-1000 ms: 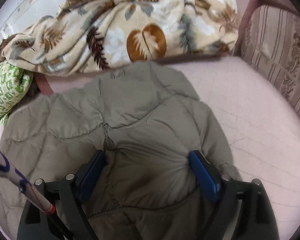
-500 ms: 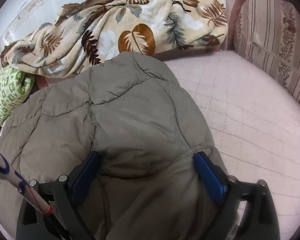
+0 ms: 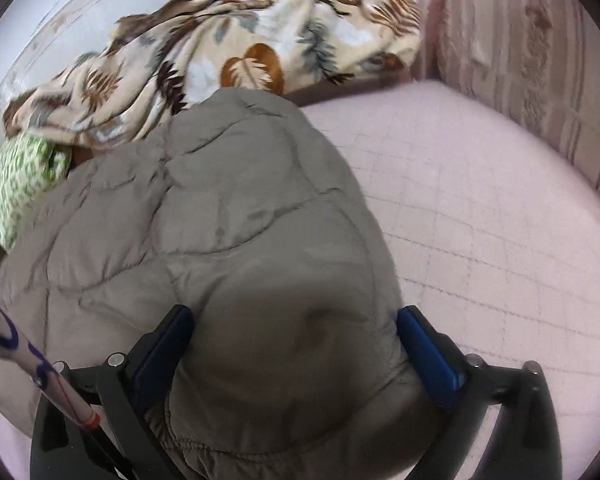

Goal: Fold large clothes

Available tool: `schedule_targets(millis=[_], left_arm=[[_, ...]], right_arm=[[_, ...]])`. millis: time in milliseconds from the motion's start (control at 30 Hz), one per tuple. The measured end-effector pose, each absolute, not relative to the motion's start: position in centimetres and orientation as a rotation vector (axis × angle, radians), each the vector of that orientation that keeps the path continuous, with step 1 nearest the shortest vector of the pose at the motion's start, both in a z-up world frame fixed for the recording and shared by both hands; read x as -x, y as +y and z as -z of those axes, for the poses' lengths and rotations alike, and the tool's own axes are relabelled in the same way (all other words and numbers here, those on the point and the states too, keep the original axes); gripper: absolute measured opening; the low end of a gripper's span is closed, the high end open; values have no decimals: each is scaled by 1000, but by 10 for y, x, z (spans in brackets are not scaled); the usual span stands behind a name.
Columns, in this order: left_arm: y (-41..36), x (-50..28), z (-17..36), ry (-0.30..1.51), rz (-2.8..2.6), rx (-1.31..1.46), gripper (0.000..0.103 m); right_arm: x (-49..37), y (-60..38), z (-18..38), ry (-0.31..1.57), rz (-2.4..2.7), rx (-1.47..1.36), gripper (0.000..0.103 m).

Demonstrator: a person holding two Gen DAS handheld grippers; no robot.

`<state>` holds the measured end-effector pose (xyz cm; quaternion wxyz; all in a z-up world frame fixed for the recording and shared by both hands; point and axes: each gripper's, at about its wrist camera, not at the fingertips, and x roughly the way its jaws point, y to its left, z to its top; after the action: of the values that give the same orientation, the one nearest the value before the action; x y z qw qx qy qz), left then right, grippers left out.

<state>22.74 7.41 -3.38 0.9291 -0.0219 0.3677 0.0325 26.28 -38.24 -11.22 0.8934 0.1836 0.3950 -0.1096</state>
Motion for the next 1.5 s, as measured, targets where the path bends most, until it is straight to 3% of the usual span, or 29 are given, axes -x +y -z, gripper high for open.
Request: schedule_targets(millis=[200, 433, 700, 800, 1067, 1133, 1233, 1300, 1367, 1500], left_arm=[[115, -289, 57, 903, 106, 251, 84], [114, -339, 88, 1010, 231, 379, 85], [111, -381, 118, 1103, 348, 489, 98], [106, -389, 126, 1120, 330, 496, 103], [83, -380, 118, 1040, 191, 363, 103], [77, -375, 111, 1019, 153, 323, 98], [61, -361, 93, 970, 111, 204, 74], [50, -352, 81, 943, 83, 123, 54], [50, -347, 73, 932, 68, 108, 43], [52, -337, 59, 924, 67, 100, 32]], right_arm=[[-246, -415, 91, 791, 171, -482, 103], [-283, -458, 142, 954, 35, -733, 103], [-314, -451, 164, 984, -146, -857, 103], [-321, -448, 165, 994, -168, -852, 103], [-337, -445, 172, 990, -210, -857, 103], [-338, -443, 171, 981, -206, -853, 103], [-334, -443, 169, 967, -209, -862, 99], [-331, -442, 166, 964, -220, -866, 85], [-329, -439, 159, 962, -228, -857, 76], [-320, -438, 147, 950, -239, -842, 61]])
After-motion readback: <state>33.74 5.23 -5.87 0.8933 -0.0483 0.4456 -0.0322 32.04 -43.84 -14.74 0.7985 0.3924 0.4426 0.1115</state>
